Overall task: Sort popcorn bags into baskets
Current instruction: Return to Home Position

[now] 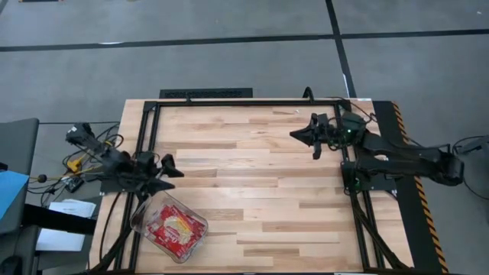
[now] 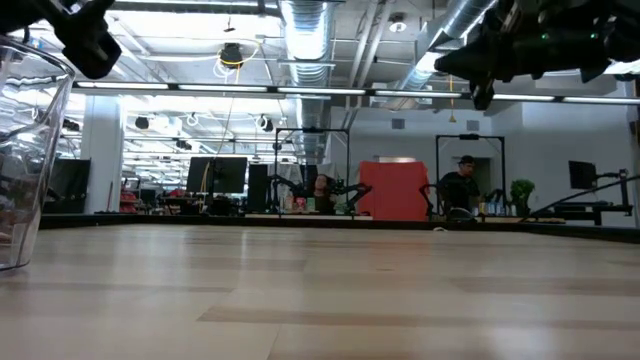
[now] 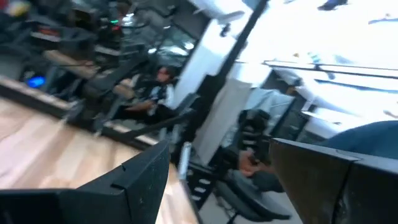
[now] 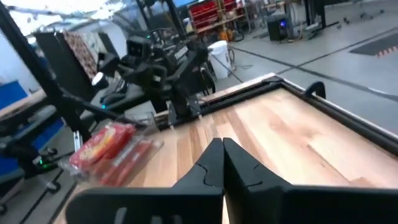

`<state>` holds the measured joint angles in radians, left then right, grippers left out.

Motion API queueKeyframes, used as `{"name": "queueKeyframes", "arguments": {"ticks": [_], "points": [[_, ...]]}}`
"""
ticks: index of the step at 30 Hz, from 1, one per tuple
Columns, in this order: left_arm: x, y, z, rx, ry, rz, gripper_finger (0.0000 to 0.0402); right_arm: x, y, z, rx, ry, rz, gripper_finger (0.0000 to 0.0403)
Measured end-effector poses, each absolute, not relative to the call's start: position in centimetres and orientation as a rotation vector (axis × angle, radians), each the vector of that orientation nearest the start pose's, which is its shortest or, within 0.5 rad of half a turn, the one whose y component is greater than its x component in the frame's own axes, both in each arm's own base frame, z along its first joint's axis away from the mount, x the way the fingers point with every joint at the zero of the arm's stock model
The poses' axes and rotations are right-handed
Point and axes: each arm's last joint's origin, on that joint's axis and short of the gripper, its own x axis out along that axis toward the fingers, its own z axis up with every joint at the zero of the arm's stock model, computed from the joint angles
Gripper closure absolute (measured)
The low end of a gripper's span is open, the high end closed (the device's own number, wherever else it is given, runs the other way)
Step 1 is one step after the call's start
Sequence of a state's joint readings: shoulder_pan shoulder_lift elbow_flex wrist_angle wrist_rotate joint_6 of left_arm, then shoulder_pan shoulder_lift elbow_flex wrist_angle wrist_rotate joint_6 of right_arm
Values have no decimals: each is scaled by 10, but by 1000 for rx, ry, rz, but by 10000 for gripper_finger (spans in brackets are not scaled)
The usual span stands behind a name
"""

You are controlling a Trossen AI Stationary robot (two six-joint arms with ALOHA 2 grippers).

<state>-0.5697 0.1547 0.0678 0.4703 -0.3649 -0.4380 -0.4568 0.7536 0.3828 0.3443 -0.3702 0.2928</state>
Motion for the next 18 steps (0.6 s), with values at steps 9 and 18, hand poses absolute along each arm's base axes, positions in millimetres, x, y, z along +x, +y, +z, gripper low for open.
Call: {"name": "queueKeyframes", "arguments": {"ticks": [9, 18], "points": [[79, -33, 215, -555, -344, -356, 139, 147, -85, 263, 234, -124, -112, 379], [84, -32, 201, -497, -306, -288, 139, 128, -74, 201, 321, -179, -70, 393]]}}
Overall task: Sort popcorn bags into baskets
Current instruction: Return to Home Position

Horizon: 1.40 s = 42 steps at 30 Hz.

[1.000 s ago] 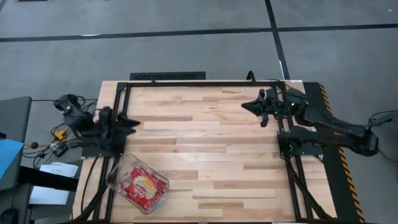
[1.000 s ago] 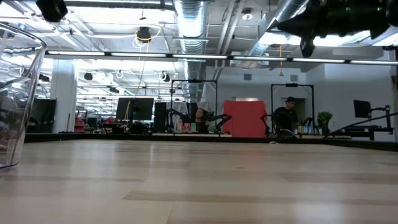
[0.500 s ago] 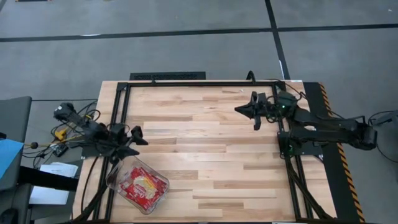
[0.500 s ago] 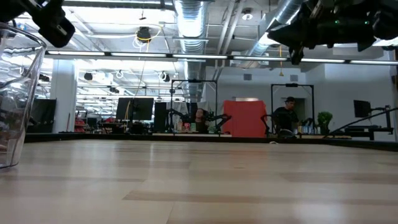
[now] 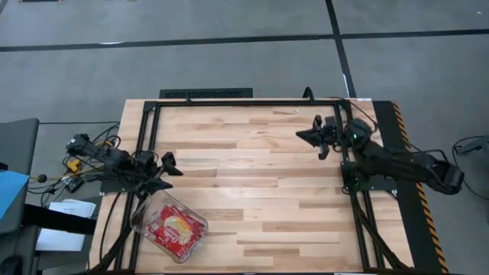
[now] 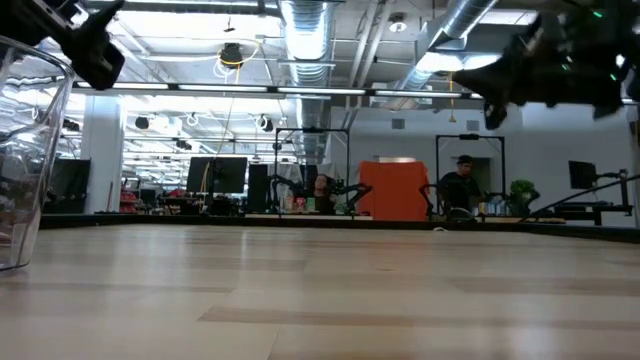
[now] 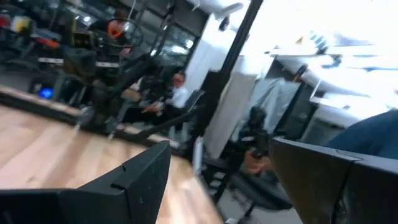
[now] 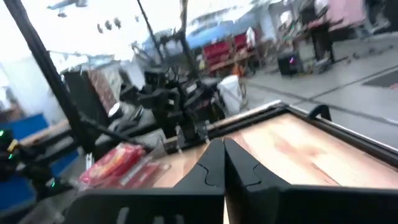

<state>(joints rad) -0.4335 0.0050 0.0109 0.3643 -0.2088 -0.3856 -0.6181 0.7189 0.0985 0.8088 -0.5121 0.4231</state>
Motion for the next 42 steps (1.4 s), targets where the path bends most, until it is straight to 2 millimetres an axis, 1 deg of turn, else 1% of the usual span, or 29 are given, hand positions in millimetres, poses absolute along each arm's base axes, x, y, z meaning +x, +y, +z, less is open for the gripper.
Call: {"name": "queueKeyframes", "arguments": {"ticks": [2, 3, 7, 9, 14, 17, 23, 26, 35, 42], "points": [[85, -33, 198, -467, -284, -269, 139, 121, -69, 186, 351, -215, -101, 389], [85, -33, 198, -456, -285, -266, 139, 121, -68, 183, 369, -216, -107, 386], [86, -31, 197, -448, -280, -218, 139, 123, -66, 178, 386, -170, -106, 374], [86, -30, 197, -452, -287, -159, 139, 123, -67, 179, 386, -190, -151, 370], [87, -27, 193, -486, -268, -29, 139, 124, -68, 174, 499, -160, -179, 369], [88, -26, 189, -458, -230, 12, 139, 124, -69, 169, 526, -113, -193, 371], [91, -27, 174, -397, -86, 38, 139, 124, -69, 156, 588, 4, -227, 376], [91, -27, 173, -386, -59, 35, 139, 123, -68, 148, 627, 79, -248, 374], [91, -27, 173, -381, -49, 35, 139, 117, -64, 125, 740, 308, -312, 365], [91, -27, 173, -380, -47, 36, 139, 113, -61, 115, 790, 414, -341, 371]]}}
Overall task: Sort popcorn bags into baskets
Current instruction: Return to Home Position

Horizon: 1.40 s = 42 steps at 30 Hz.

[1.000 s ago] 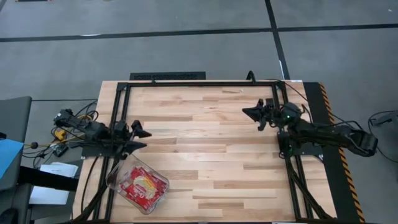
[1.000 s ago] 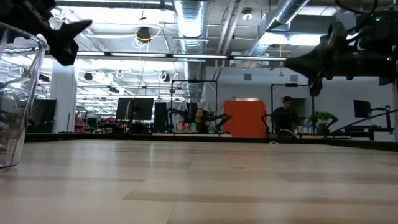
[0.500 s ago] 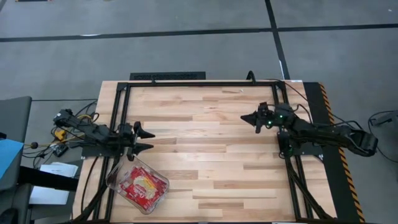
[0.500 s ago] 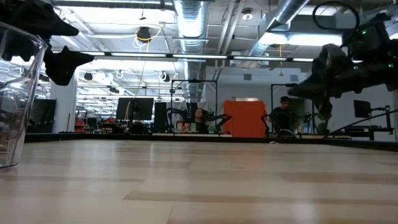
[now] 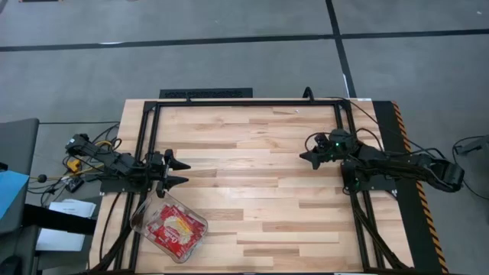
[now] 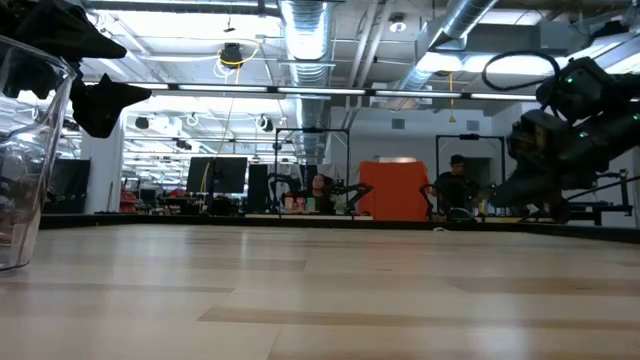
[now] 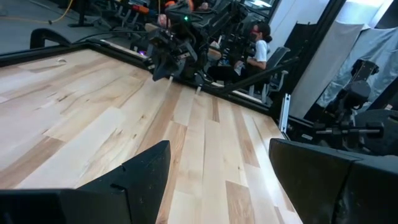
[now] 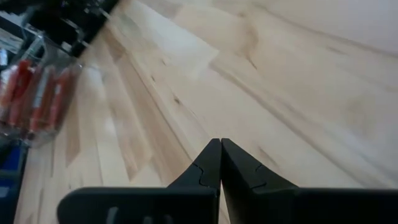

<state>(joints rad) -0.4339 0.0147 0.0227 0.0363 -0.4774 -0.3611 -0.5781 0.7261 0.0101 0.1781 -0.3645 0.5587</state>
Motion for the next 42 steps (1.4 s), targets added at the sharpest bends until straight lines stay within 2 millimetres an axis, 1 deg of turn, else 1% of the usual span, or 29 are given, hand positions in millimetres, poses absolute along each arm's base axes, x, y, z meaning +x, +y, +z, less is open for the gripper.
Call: {"name": "queueKeyframes", "arguments": {"ticks": [7, 18, 33, 42], "points": [[91, -27, 174, -381, -47, 36, 139, 112, -61, 113, 797, 429, -345, 375], [91, -27, 174, -381, -47, 36, 139, 112, -61, 113, 797, 429, -345, 364], [91, -27, 174, -381, -47, 36, 139, 112, -61, 113, 797, 429, -344, 375], [91, -27, 174, -382, -48, 36, 139, 112, -61, 113, 796, 429, -344, 365]]}}
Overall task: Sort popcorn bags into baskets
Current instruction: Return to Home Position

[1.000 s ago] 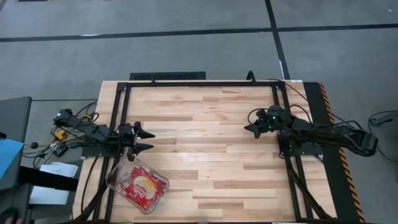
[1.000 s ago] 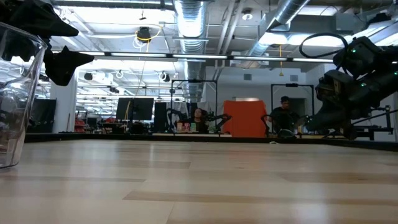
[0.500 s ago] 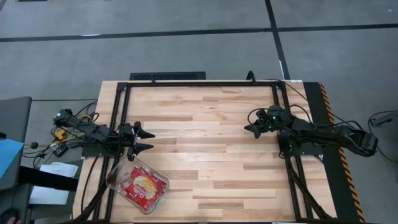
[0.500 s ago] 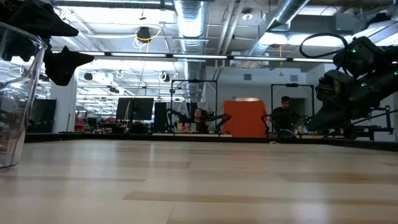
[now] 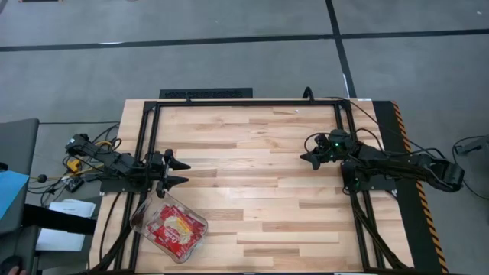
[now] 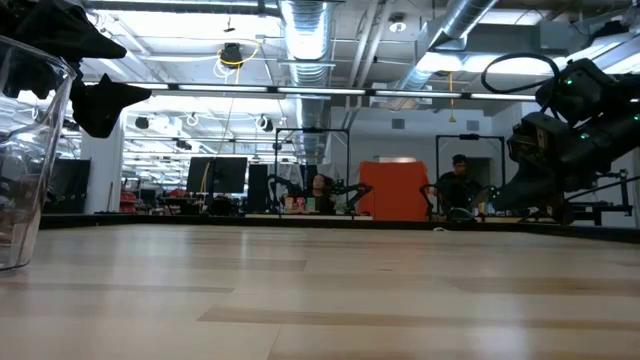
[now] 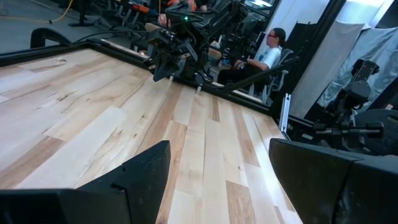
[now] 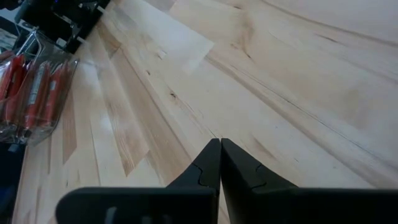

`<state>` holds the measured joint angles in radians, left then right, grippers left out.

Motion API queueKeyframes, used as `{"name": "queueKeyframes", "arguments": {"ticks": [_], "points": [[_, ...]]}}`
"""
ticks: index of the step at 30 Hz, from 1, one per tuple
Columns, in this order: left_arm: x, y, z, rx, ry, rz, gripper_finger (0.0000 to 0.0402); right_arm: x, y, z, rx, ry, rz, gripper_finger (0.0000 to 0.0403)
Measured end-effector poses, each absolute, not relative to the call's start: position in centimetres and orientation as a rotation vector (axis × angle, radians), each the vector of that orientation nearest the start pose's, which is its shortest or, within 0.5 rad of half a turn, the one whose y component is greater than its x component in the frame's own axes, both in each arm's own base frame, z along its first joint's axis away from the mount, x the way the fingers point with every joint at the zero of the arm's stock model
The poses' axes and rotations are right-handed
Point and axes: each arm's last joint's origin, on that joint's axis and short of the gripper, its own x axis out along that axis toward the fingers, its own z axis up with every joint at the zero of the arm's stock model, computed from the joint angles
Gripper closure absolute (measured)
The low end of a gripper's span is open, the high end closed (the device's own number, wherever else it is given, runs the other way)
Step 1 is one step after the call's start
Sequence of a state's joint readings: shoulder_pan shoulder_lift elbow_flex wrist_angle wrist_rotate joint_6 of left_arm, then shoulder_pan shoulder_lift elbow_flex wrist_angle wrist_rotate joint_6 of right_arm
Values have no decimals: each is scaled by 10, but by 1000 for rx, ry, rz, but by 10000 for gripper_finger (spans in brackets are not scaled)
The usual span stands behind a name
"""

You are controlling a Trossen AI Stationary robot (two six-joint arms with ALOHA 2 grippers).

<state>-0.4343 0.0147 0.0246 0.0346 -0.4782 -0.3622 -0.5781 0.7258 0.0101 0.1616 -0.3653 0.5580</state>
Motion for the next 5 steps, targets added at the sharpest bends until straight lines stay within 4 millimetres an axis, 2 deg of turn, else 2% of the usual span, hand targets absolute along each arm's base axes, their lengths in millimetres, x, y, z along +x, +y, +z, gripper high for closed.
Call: {"name": "queueKeyframes", "arguments": {"ticks": [5], "points": [[91, -27, 174, -382, -48, 36, 139, 112, -61, 113, 797, 429, -344, 365]]}}
